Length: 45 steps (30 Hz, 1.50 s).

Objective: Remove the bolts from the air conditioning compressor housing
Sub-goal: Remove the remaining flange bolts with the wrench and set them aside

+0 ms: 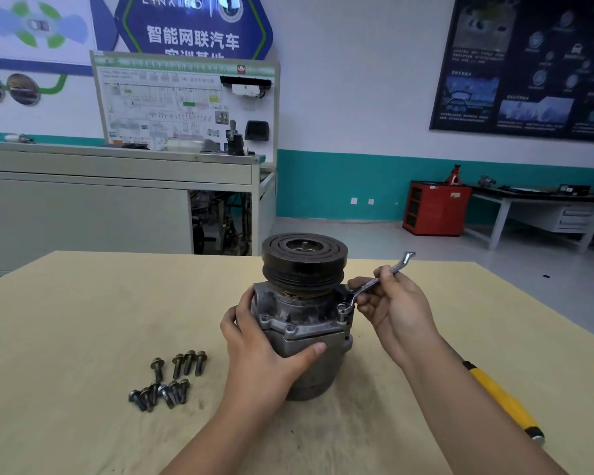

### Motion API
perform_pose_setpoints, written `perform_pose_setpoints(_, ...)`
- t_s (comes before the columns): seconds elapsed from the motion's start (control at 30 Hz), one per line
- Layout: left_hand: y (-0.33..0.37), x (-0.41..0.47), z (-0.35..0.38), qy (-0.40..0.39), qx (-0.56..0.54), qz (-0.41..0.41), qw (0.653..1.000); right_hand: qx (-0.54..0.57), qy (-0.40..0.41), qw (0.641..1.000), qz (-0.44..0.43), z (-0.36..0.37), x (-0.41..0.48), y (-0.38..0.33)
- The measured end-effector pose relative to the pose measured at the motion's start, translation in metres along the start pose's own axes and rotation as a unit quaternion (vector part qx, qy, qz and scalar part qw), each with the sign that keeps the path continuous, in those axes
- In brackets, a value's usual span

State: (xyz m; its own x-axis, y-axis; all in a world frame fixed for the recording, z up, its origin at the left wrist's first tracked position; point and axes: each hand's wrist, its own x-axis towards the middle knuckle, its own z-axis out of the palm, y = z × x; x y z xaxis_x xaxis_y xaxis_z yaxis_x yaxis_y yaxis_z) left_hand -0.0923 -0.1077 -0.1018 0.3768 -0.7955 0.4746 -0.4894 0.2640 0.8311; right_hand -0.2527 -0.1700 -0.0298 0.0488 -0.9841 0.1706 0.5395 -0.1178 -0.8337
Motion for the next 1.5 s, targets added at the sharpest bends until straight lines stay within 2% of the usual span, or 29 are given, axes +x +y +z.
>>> perform_pose_setpoints(0.17,0.002,-0.001,-0.001,0.0,0.002,-0.002,1.0,0.03,0.017,0.997,-0.074,-0.001,-0.005,-0.012)
perform_pose_setpoints(0.27,0.002,-0.001,-0.001,0.0,0.002,-0.002,1.0,-0.026,0.001,0.988,-0.154,-0.004,-0.02,-0.018)
perform_pose_setpoints(0.43,0.003,0.0,0.0,0.002,0.001,-0.002,1.0,-0.166,-0.05,0.934,-0.313,-0.003,-0.052,-0.015)
perform_pose_setpoints(0.57,0.002,0.0,0.0,0.004,0.007,-0.002,1.0,-0.263,-0.064,0.886,-0.377,-0.001,-0.064,0.002)
perform_pose_setpoints(0.77,0.004,0.0,0.0,-0.001,0.01,-0.008,1.0,-0.312,-0.035,0.865,-0.391,-0.004,-0.067,0.019)
perform_pose_setpoints(0.87,0.004,0.0,0.0,-0.002,0.01,-0.012,1.0,-0.294,-0.023,0.876,-0.381,-0.003,-0.066,0.023)
perform_pose_setpoints(1.1,0.003,0.0,-0.001,0.0,0.014,-0.01,1.0,-0.287,0.009,0.868,-0.405,0.002,-0.067,0.029)
perform_pose_setpoints(1.27,0.004,-0.001,-0.001,-0.008,0.006,-0.013,1.0,-0.169,0.067,0.913,-0.364,0.009,-0.058,0.029)
perform_pose_setpoints(1.4,0.002,0.0,-0.001,-0.01,0.008,-0.017,1.0,-0.108,0.121,0.946,-0.279,0.01,-0.042,0.023)
perform_pose_setpoints(1.5,0.002,0.0,-0.001,-0.013,0.009,-0.016,1.0,-0.08,0.122,0.966,-0.212,0.009,-0.027,0.018)
